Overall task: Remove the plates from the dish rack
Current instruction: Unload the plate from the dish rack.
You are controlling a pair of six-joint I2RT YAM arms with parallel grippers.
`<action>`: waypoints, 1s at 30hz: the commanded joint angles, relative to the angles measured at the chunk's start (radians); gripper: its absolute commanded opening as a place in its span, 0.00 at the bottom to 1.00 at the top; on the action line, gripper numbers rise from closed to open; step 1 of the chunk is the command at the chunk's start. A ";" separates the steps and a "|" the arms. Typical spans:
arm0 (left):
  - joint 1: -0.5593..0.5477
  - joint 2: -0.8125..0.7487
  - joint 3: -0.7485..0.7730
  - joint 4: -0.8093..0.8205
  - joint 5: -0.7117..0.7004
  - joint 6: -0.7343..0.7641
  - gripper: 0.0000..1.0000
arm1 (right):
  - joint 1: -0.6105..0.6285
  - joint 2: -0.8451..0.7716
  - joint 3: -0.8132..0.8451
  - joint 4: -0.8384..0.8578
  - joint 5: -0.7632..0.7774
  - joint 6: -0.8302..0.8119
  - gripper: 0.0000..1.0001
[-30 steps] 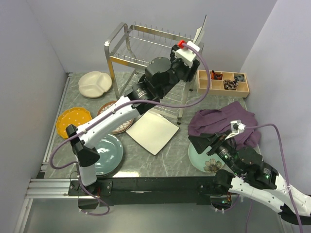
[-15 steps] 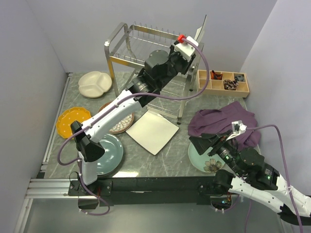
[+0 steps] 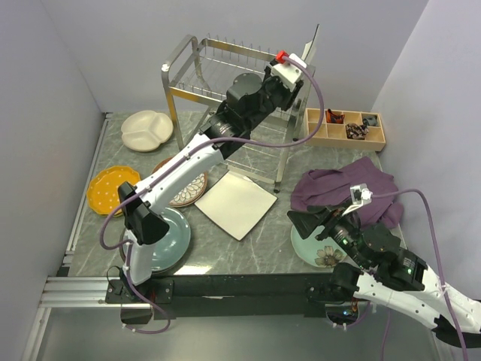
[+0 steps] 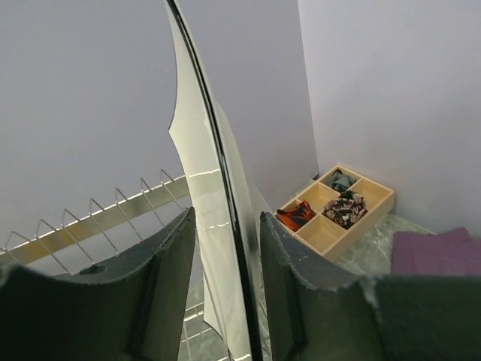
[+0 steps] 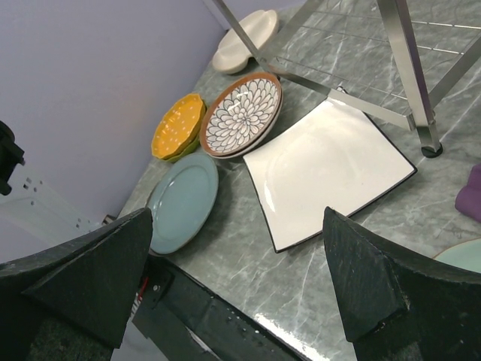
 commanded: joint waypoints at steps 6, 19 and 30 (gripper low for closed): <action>0.007 0.054 0.063 0.097 0.036 -0.010 0.59 | -0.001 0.014 -0.009 0.050 0.009 -0.029 1.00; 0.007 0.095 0.095 0.130 0.023 0.019 0.51 | -0.001 0.036 -0.017 0.065 0.021 -0.042 1.00; 0.010 0.046 0.069 0.114 -0.010 -0.088 0.51 | -0.002 0.008 -0.018 0.048 0.046 -0.036 1.00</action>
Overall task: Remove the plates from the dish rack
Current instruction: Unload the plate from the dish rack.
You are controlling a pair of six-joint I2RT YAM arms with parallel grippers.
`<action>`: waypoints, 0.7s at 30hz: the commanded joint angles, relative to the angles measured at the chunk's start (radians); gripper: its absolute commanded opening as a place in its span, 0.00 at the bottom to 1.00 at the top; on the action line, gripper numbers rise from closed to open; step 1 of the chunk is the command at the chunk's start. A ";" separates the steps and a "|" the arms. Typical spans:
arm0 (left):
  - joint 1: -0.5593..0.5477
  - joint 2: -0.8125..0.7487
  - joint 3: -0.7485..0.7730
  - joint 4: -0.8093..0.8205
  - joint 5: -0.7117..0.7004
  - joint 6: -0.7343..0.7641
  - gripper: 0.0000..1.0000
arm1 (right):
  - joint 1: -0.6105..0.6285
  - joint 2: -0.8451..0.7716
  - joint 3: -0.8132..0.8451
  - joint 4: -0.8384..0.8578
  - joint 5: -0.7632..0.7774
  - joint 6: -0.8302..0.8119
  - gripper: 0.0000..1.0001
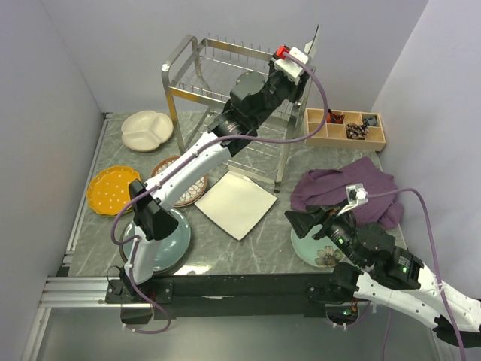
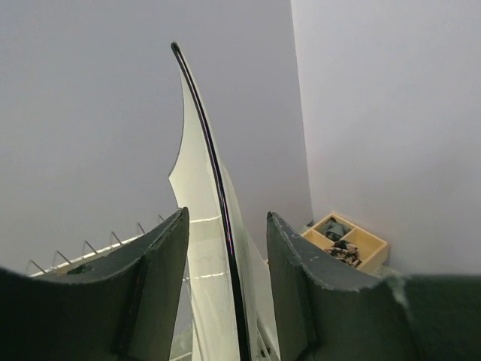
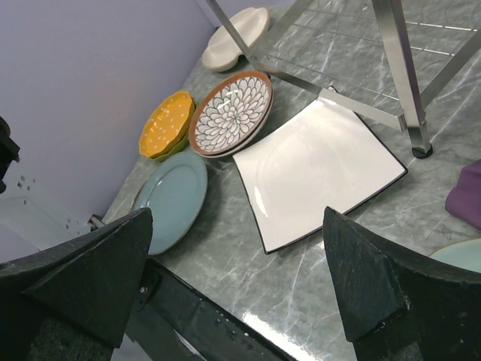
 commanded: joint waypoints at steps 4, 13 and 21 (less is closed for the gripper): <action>0.005 -0.122 -0.111 -0.009 -0.021 -0.095 0.52 | -0.001 -0.019 0.019 -0.010 0.082 0.013 1.00; 0.002 -0.171 -0.151 -0.032 -0.024 -0.045 0.60 | -0.001 0.007 0.054 -0.025 0.106 0.046 0.99; -0.007 -0.108 -0.100 -0.067 0.004 -0.003 0.50 | -0.001 0.049 0.125 -0.051 0.150 0.094 0.98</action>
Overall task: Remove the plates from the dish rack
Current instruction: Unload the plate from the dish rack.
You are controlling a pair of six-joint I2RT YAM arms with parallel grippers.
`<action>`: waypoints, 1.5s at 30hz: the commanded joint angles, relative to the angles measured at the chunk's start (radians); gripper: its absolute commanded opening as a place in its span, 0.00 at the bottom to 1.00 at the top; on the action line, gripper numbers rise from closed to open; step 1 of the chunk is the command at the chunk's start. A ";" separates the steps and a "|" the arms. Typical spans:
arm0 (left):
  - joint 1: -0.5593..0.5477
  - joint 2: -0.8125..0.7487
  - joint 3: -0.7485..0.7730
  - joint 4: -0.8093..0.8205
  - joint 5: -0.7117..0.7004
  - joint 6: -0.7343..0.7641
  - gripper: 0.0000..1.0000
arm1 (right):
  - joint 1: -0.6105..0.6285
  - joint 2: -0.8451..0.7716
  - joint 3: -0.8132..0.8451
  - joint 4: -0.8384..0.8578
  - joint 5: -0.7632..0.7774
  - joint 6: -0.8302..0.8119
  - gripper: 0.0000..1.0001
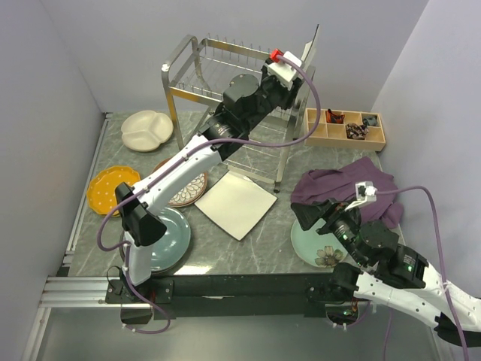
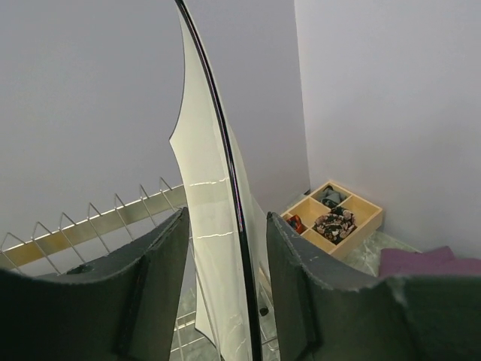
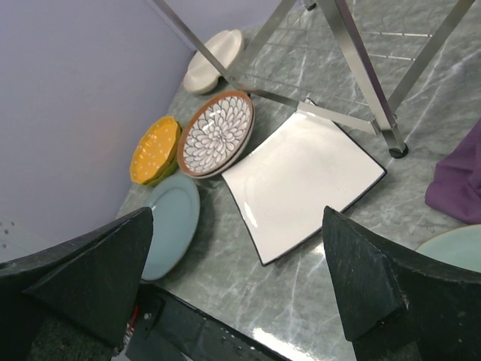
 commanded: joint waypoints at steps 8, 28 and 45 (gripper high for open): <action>-0.007 0.061 0.104 -0.052 0.025 0.045 0.39 | -0.001 -0.003 0.064 0.020 0.036 0.024 0.98; -0.014 0.012 0.061 0.193 0.062 -0.076 0.01 | -0.001 -0.043 0.045 0.034 0.048 0.015 0.98; -0.035 -0.008 0.118 0.242 0.094 -0.077 0.01 | -0.002 -0.057 0.018 0.059 0.051 0.003 0.98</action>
